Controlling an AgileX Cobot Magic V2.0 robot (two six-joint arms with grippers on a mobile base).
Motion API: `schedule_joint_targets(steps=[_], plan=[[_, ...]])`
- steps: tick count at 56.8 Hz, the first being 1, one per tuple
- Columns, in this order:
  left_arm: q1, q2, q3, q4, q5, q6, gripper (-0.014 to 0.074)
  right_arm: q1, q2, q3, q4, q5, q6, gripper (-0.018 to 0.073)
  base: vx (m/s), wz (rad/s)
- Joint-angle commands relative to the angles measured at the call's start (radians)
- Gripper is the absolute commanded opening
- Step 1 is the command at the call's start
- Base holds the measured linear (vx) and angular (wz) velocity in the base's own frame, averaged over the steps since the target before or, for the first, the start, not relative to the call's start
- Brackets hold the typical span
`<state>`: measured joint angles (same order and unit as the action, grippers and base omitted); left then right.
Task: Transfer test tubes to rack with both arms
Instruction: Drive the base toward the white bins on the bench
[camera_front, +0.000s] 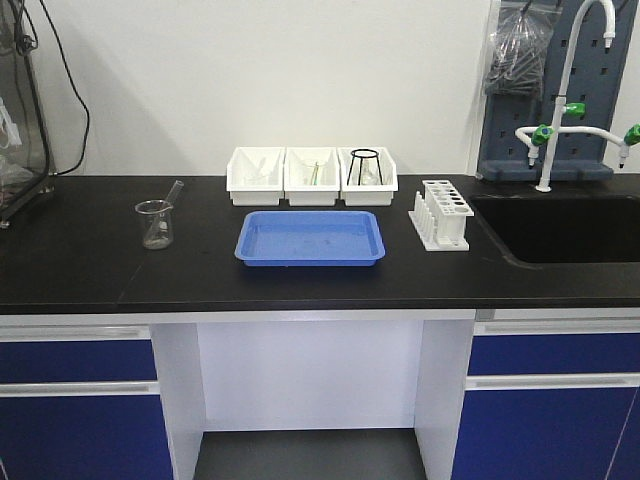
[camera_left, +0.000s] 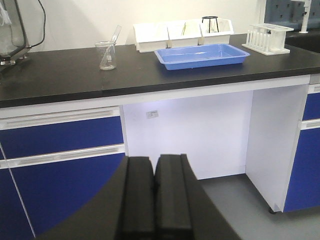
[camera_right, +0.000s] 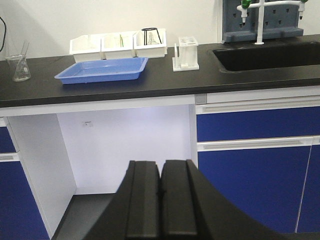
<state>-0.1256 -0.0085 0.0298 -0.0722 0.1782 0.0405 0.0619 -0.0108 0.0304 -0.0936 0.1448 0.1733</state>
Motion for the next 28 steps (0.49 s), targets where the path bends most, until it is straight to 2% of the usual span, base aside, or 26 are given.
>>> schedule_joint_targets(steps=[1,28], plan=[[0.002,-0.019,0.027,-0.009,-0.077,-0.007,-0.0017,-0.005,-0.007,0.011,-0.006,-0.079,-0.006,-0.0007,0.0,0.0],[0.002,-0.019,0.027,-0.009,-0.077,-0.007,-0.0017,-0.005,-0.007,0.011,-0.006,-0.079,-0.006,-0.0007,0.0,0.0]])
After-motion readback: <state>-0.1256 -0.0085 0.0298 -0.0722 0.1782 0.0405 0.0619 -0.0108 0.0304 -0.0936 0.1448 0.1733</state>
